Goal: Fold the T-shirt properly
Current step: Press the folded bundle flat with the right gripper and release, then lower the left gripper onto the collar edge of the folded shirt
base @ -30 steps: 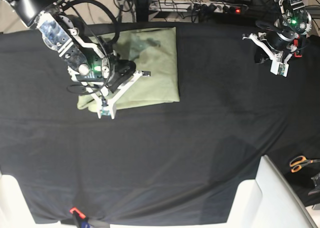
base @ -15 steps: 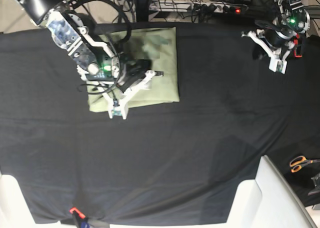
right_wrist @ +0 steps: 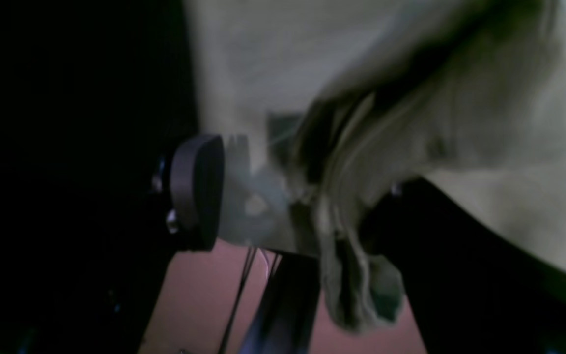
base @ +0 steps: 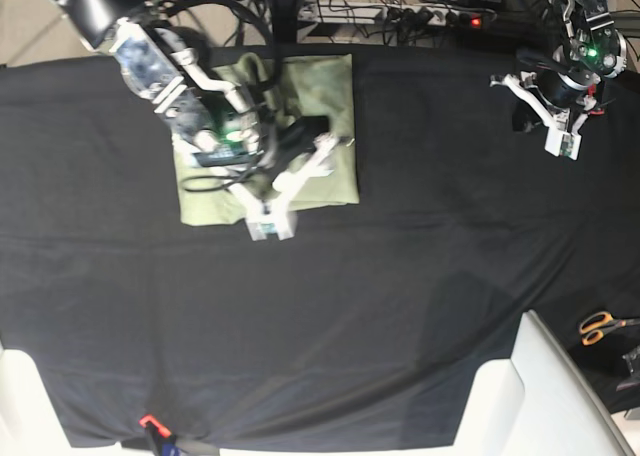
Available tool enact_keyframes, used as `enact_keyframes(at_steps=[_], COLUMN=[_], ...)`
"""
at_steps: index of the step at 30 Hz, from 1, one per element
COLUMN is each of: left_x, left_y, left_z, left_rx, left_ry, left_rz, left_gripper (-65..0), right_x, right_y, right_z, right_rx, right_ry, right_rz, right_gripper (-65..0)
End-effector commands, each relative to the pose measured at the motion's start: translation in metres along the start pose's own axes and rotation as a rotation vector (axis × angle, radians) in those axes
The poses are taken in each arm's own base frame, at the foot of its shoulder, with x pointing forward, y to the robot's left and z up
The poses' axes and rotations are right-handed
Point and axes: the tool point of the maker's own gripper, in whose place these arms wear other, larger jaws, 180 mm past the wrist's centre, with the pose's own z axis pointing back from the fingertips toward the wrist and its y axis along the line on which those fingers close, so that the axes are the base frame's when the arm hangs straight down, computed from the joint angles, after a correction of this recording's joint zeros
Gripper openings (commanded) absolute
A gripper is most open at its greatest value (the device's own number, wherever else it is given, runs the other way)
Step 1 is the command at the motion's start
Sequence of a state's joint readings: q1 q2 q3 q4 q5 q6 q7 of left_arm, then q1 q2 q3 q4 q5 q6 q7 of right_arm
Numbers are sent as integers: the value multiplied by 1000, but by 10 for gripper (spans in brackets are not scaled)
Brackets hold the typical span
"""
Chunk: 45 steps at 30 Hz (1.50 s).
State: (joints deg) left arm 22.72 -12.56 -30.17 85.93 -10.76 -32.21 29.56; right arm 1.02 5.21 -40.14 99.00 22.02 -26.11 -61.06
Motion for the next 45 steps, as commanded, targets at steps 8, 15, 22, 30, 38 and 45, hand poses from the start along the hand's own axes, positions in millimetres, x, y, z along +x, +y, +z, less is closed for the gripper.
enact_keyframes(at_steps=[8,15,22,30,38,45], left_x=[18,17,17,62,54,22], left_y=[6,3,-29,-92,-162,-176], left_z=[0,-1,0,19,6,-21], left_rx=[9,1,-63,-337,-656,-665], left_ry=[-45,-41,-2,-89,-72,2], left_rz=[-12,-16,-5,182,296,354], left_gripper=[-650,-650,-650,-650,0,0], right_x=[19,46,36,13,-8,-13], right_y=[45,0,-130,-239,-254,-252], right_z=[8,52,71,113,104,100], right_rx=[163,94,-147,-397,-426,-415], right_ry=[-68,-217,-309,-458,-404,-383], right_rz=[246,224,-136,-358,-398,-377], right_gripper=[-267,-269,-626,-645,-648,-648])
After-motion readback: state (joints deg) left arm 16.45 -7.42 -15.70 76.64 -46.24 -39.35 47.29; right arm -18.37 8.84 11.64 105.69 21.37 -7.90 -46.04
